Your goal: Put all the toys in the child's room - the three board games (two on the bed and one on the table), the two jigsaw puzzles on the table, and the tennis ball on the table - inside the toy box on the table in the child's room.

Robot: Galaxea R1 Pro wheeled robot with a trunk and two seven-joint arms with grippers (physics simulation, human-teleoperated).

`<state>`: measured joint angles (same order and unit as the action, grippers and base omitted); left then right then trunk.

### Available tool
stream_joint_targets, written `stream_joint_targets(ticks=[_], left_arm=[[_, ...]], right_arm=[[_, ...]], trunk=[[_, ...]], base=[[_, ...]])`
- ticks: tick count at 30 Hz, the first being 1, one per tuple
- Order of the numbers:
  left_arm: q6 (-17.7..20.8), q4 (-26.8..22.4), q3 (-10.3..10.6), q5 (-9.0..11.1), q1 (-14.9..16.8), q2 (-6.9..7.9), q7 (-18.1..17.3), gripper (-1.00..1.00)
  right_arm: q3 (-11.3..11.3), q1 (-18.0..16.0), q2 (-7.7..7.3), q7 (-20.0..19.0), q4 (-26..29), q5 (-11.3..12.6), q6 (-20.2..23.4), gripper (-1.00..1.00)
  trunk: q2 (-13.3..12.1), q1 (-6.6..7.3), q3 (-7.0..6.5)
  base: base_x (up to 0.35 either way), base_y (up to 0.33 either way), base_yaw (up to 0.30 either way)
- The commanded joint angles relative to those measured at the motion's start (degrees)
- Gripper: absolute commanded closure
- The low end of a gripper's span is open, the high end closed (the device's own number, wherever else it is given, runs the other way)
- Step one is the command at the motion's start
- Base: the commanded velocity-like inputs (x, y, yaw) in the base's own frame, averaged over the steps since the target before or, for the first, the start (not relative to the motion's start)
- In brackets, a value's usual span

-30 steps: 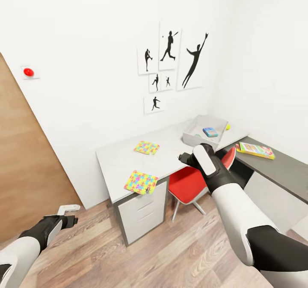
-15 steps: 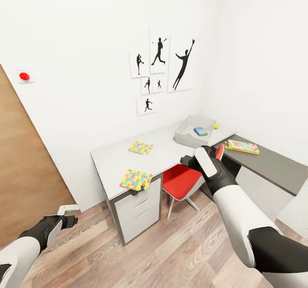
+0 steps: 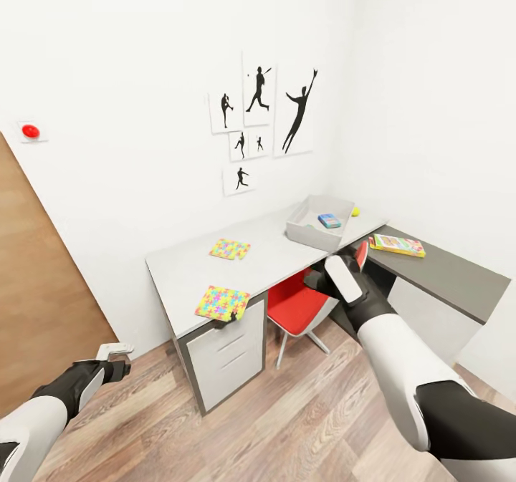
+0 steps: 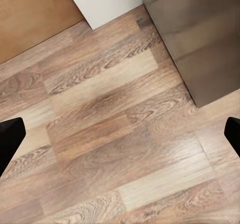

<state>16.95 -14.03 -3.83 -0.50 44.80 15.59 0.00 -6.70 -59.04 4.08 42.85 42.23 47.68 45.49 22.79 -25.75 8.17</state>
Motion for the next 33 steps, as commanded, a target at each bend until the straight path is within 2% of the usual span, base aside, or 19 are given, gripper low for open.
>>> stream_joint_targets(ticks=[1,10,13,16,23,28,29,33], left_arm=[[0.36,-0.12,-0.39,-0.04,0.02,-0.03,0.0,-1.0],[0.36,-0.12,-0.39,-0.06,0.02,-0.03,0.0,-1.0],[0.36,-0.12,-0.39,-0.06,0.02,-0.09,0.0,-1.0],[0.36,-0.12,-0.39,-0.04,0.02,-0.33,-0.04,-1.0],[0.36,-0.12,-0.39,-0.03,0.02,-0.58,-0.03,-1.0],[0.38,-0.12,-0.39,-0.03,0.02,-0.62,-0.07,-1.0],[0.43,-0.12,-0.39,-0.03,0.02,-0.64,-0.08,-1.0],[0.43,-0.12,-0.39,-0.03,0.02,-0.64,-0.08,-1.0]], right_arm=[[-0.2,0.16,-0.01,0.59,-0.94,0.56,-0.02,-1.0],[-1.01,1.24,0.62,0.34,-14.38,0.58,-6.08,-1.0],[-3.02,2.11,0.87,0.25,-19.28,0.67,-8.19,-1.0],[-6.21,4.18,1.03,-0.39,-23.01,0.72,-11.52,-1.0],[-8.76,10.18,1.09,-4.42,-24.56,0.69,-18.69,-1.0],[-9.87,12.93,1.1,-7.65,-24.78,0.67,-22.54,-1.0],[-10.43,14.83,1.04,-10.63,-24.87,0.61,-25.87,-1.0],[-10.61,15.66,1.03,-12.69,-24.9,0.59,-27.37,-1.0]], trunk=[[0.13,-0.03,0.12],[0.13,-0.03,0.11],[0.13,-0.03,0.11],[0.13,-0.03,0.11],[0.13,-0.03,0.11],[0.13,-0.03,0.11],[0.13,-0.03,0.11],[0.13,-0.03,0.11]], base=[[0.0,0.0,-0.008],[0.0,0.0,-0.002],[0.0,0.0,0.0],[0.0,0.0,0.0],[0.0,0.0,0.0],[0.0,0.0,0.0],[0.0,0.0,0.0],[0.0,0.0,0.0]])
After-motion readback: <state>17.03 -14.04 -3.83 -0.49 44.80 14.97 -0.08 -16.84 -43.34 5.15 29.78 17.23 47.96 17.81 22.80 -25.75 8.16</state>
